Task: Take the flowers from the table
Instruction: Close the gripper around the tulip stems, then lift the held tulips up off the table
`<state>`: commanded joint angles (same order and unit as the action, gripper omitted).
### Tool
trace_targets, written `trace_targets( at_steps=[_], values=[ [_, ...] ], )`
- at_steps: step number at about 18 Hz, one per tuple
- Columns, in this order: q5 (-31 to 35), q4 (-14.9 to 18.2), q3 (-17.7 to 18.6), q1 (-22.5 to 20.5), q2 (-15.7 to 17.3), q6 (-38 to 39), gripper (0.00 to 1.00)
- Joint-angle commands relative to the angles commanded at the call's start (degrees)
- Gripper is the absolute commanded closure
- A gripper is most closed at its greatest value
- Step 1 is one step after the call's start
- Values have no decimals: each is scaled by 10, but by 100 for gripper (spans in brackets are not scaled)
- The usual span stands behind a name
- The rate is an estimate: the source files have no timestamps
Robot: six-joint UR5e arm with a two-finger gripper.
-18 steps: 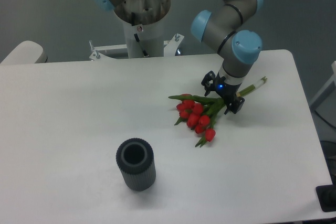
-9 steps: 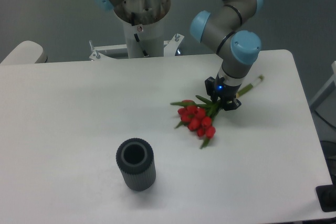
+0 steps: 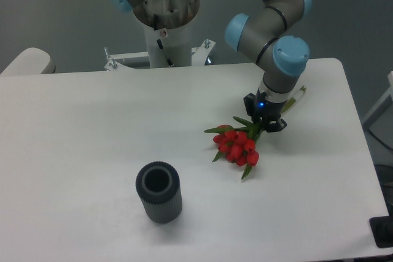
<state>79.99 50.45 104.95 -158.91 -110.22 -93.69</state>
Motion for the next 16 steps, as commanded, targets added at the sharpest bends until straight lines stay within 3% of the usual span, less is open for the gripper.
trace_targets(
  at_steps=[4,9,12,16],
  values=[
    [-30,31,-73,25,23,0,75],
    [-140,83,-160,15,22,1,75],
    [-225,113,-177,13,22,11,75],
    [-338,113,-185,8,23,78,75]
  ],
)
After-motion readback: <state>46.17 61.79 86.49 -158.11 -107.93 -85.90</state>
